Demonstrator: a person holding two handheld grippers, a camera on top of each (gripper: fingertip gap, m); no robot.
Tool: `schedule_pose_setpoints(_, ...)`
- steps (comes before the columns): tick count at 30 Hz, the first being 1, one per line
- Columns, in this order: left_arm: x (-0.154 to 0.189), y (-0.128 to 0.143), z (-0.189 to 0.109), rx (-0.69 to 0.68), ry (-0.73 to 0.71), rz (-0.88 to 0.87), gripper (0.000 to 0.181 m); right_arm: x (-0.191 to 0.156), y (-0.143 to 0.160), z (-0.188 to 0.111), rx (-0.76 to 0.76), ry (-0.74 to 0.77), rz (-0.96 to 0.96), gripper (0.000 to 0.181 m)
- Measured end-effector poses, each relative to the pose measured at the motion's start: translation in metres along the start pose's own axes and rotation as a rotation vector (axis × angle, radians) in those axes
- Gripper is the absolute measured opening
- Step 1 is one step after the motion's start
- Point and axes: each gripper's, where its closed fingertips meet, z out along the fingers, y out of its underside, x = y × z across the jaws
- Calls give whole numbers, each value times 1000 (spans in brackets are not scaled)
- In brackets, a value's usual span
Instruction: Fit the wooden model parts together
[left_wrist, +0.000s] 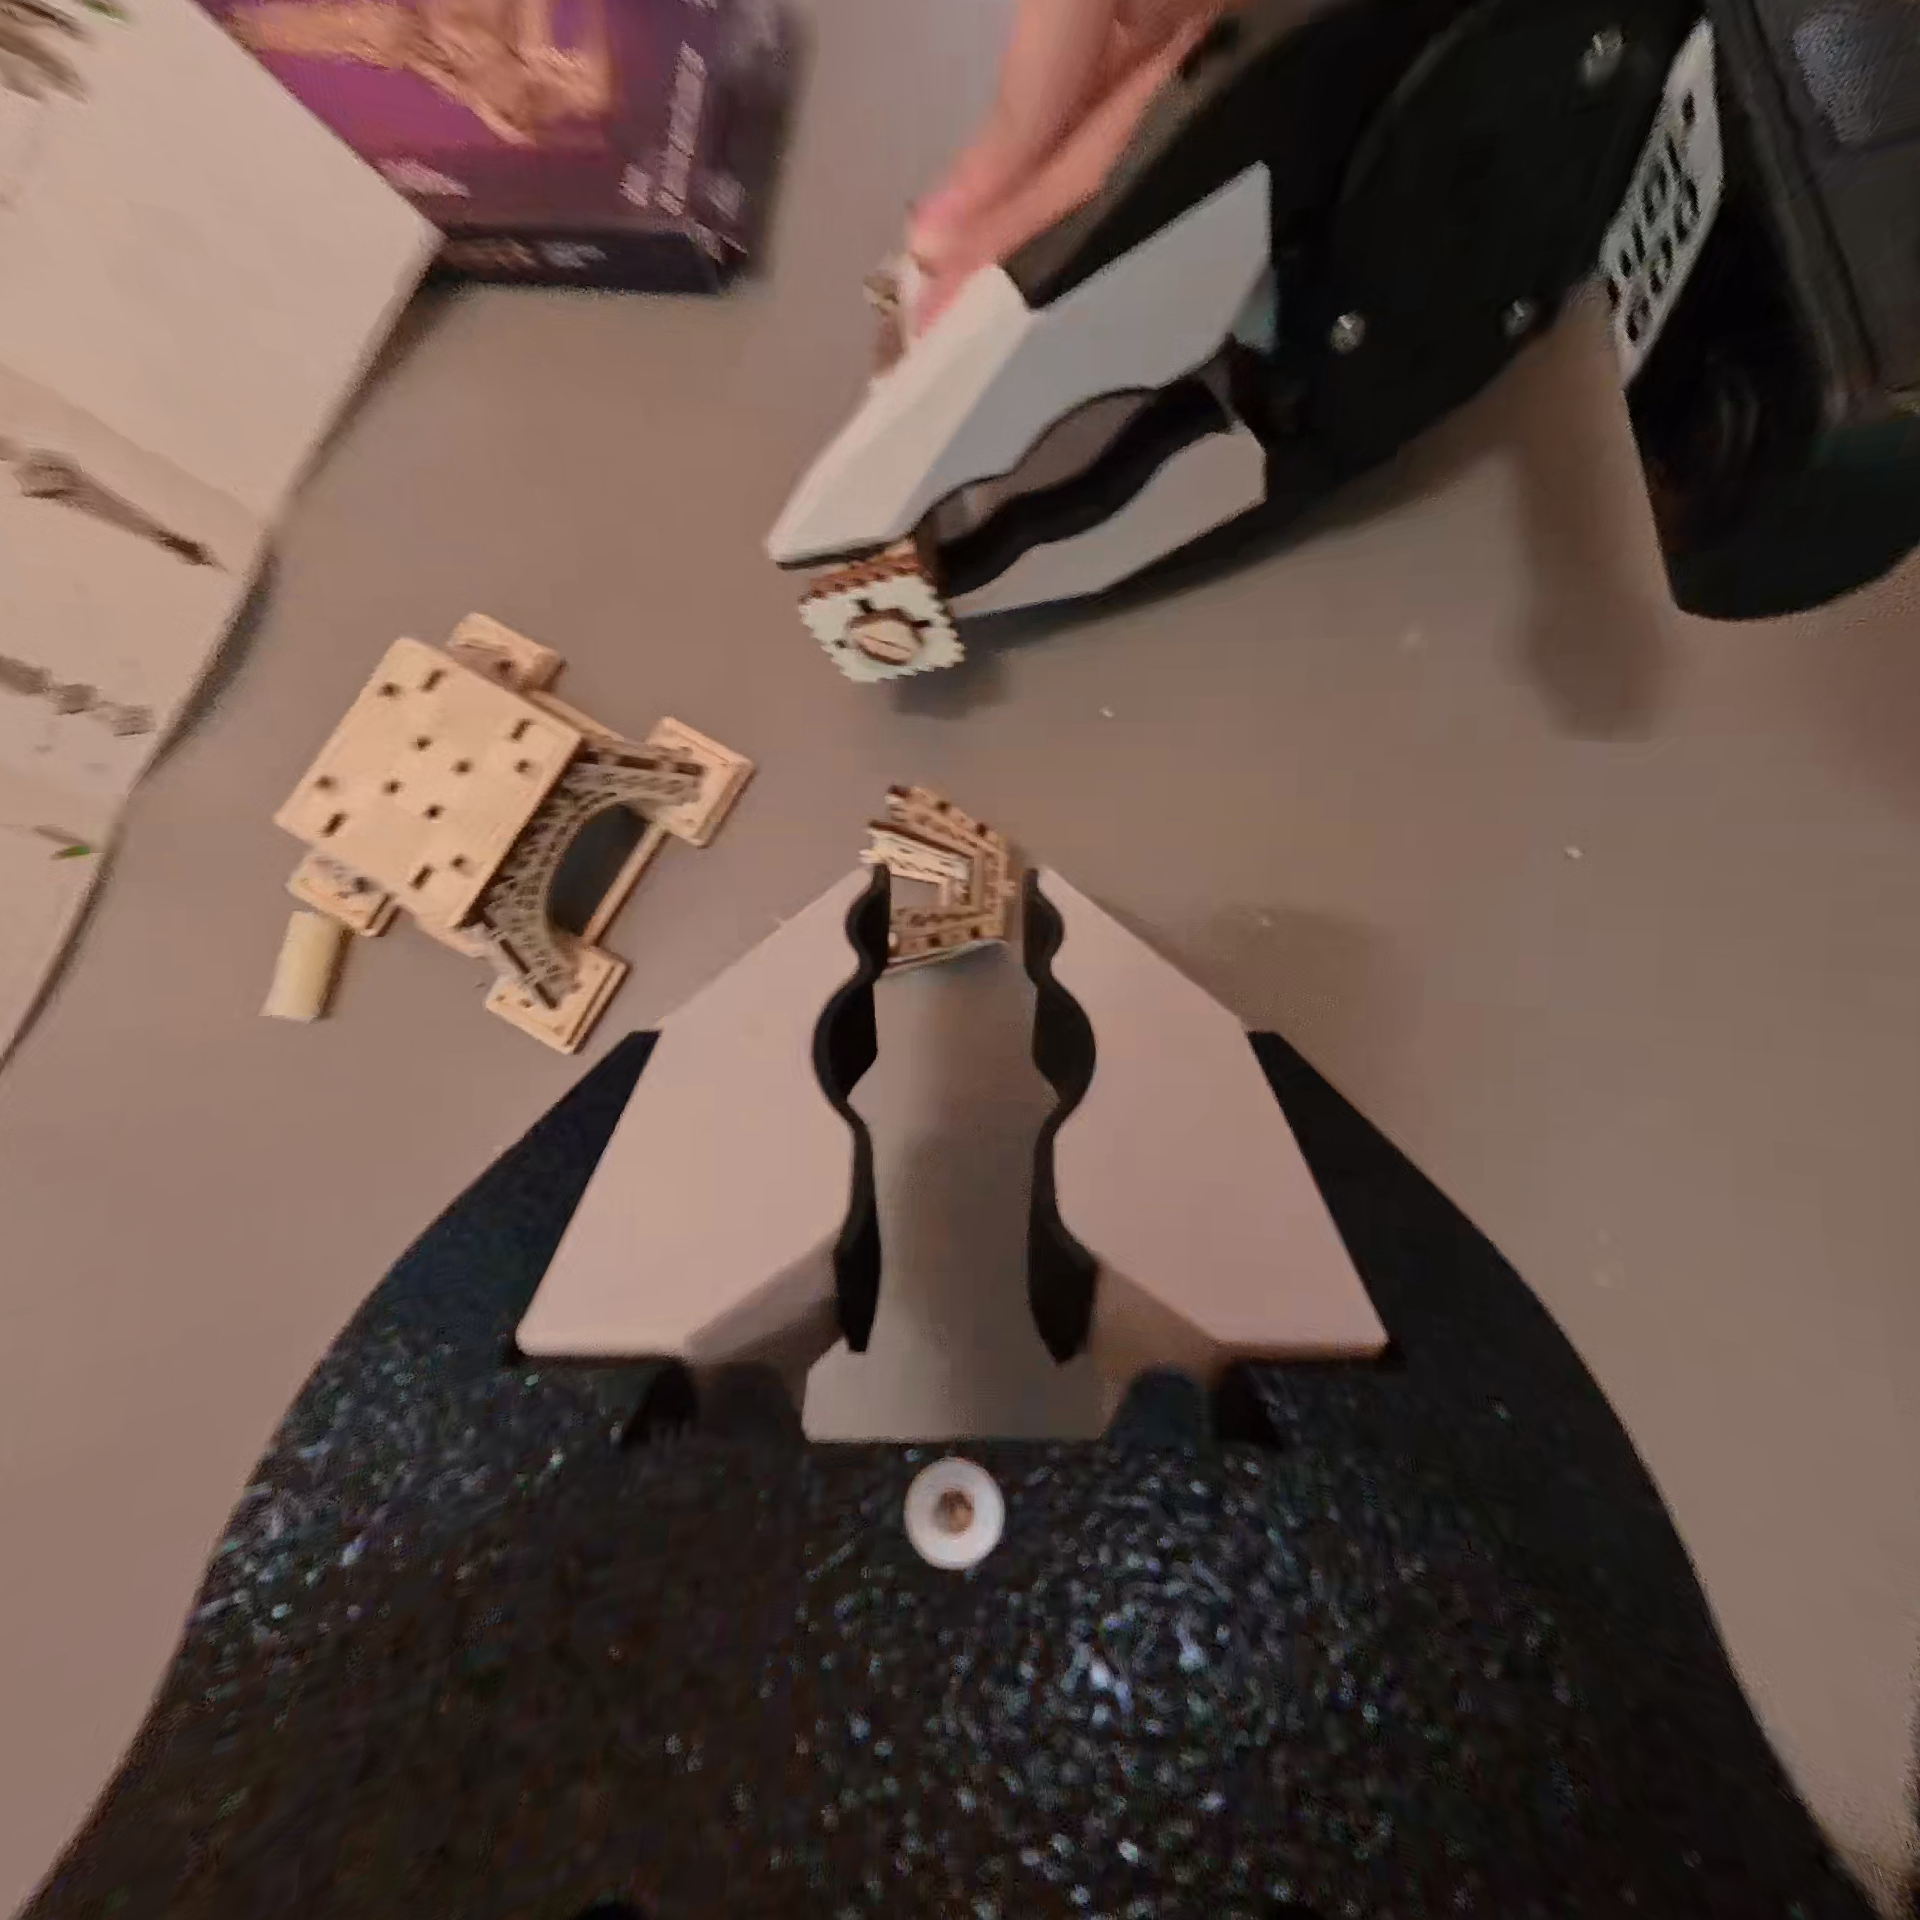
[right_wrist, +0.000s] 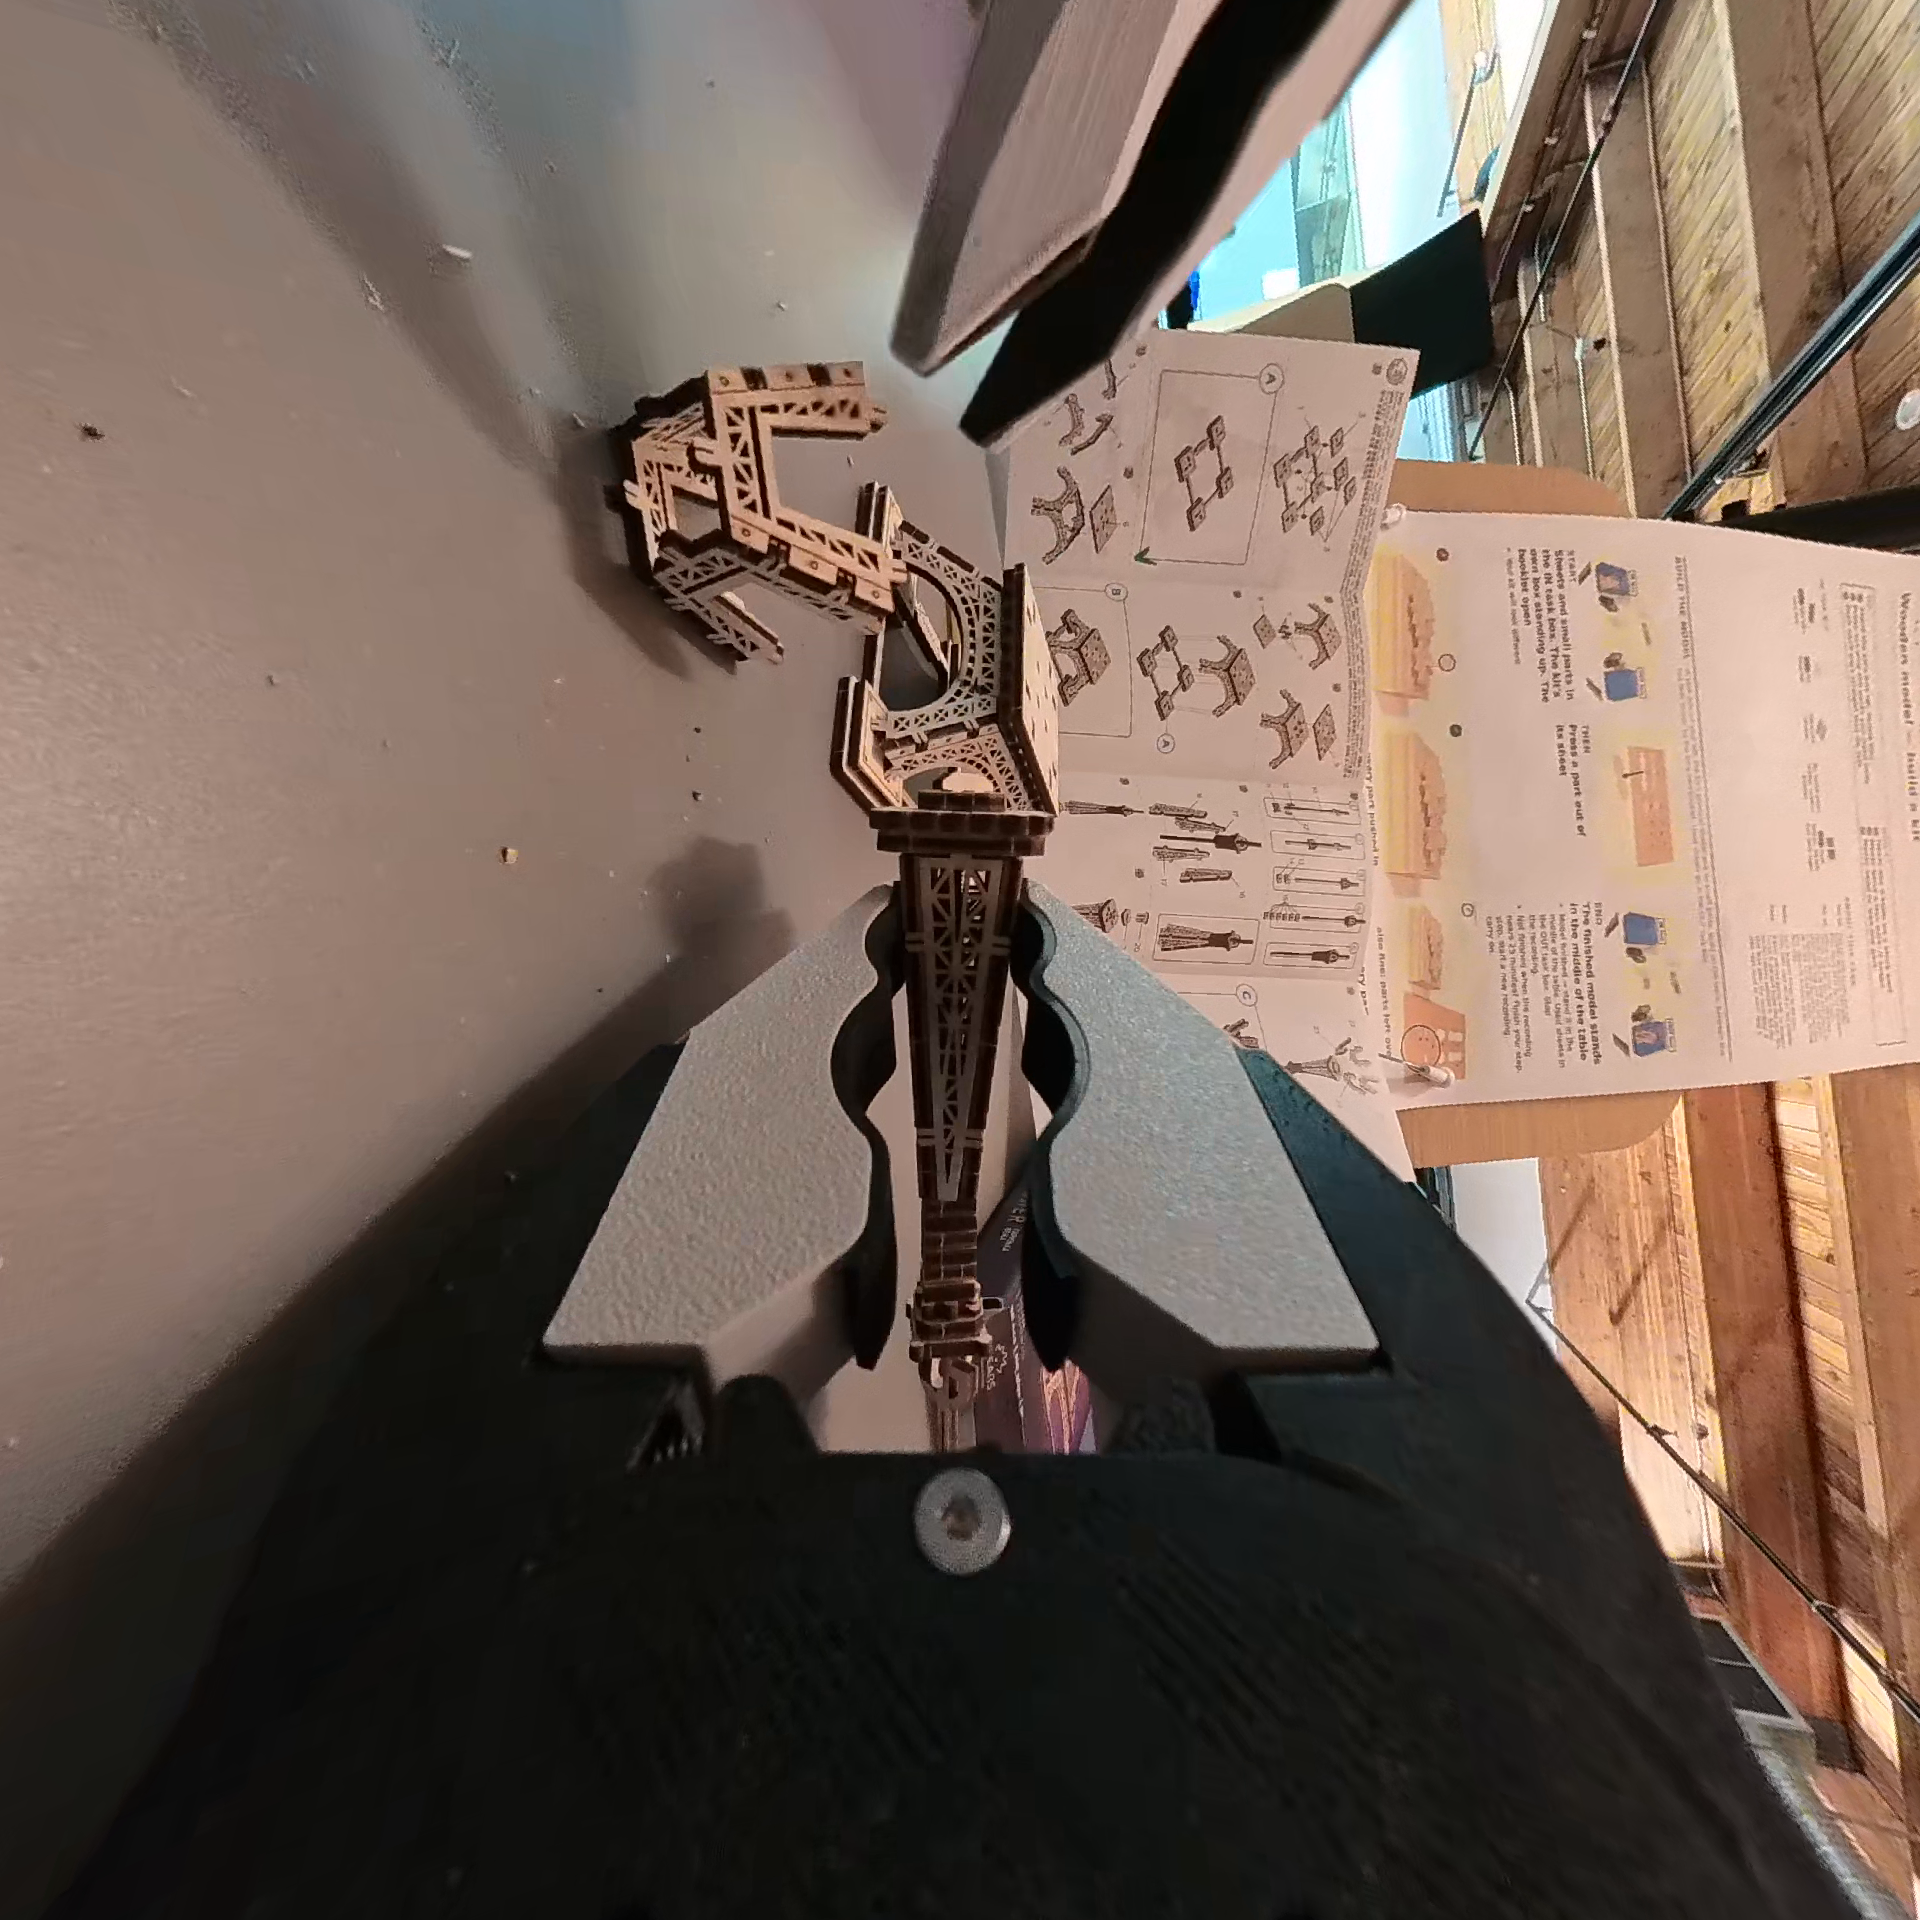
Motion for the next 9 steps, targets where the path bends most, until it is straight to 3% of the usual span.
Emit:
schedule_pose_setpoints(7,-1,11,22,-309,-48,153,23,0,2,0,-6,-3,-8,17)
schedule_pose_setpoints(9,1,16,25,-362,-61,169,12,0,4,0,-12,-6,-6,17)
